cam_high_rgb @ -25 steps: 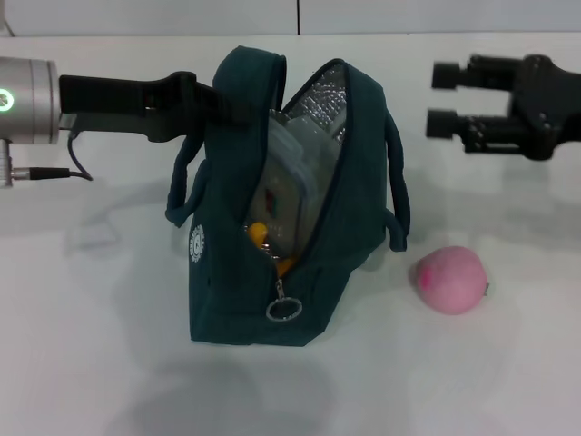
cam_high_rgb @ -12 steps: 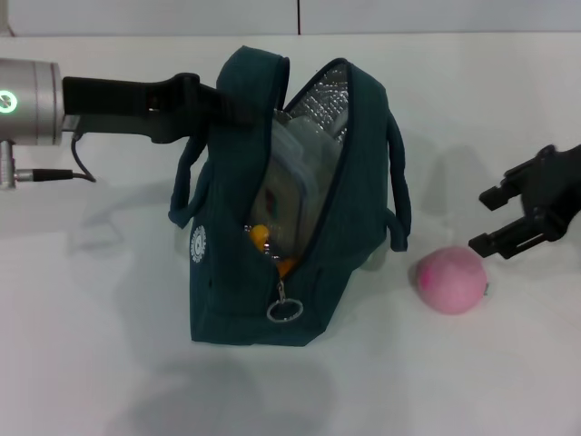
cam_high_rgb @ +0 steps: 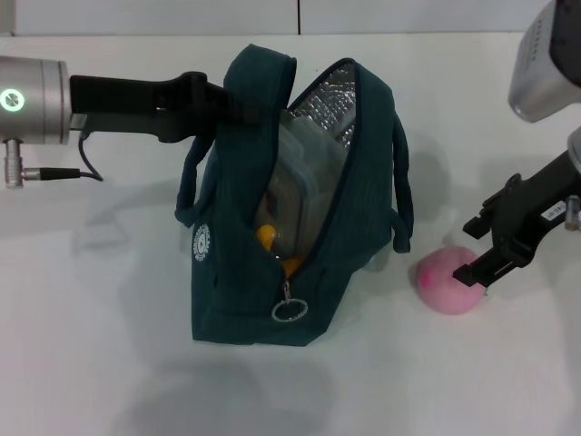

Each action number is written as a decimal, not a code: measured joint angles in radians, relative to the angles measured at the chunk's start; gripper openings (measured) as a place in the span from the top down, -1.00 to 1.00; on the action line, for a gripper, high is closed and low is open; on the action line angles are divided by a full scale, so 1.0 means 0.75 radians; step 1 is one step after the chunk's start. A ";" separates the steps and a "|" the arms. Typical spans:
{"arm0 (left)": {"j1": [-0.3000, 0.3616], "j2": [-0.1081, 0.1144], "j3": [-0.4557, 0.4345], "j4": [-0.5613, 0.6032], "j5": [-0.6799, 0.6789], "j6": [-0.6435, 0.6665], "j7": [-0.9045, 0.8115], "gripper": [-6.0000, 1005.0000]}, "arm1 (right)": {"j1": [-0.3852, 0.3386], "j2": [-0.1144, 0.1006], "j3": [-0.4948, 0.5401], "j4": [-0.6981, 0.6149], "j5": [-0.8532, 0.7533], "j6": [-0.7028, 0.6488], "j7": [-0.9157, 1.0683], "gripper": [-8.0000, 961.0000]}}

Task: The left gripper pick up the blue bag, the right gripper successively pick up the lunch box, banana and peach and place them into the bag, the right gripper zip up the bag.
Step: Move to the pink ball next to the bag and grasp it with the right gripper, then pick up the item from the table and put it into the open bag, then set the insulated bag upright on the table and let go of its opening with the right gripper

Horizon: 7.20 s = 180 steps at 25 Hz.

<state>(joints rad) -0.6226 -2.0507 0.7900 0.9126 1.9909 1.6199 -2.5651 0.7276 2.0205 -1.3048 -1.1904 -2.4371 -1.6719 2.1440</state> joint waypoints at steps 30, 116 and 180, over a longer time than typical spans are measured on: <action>0.004 0.002 0.001 0.000 -0.001 0.006 0.004 0.90 | -0.036 -0.008 0.172 -0.022 0.044 0.014 0.079 0.50; -0.006 0.010 -0.002 -0.084 -0.053 -0.027 0.060 0.90 | -0.084 -0.003 0.076 0.004 0.530 0.363 0.094 -0.54; 0.001 0.010 -0.002 -0.118 -0.064 -0.037 0.115 0.89 | 0.057 -0.006 -0.031 -0.125 0.146 0.263 0.562 -0.81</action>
<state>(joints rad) -0.6217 -2.0432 0.7884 0.8238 1.9432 1.5922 -2.4790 0.7702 2.0159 -1.3279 -1.2845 -2.3278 -1.4745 2.5658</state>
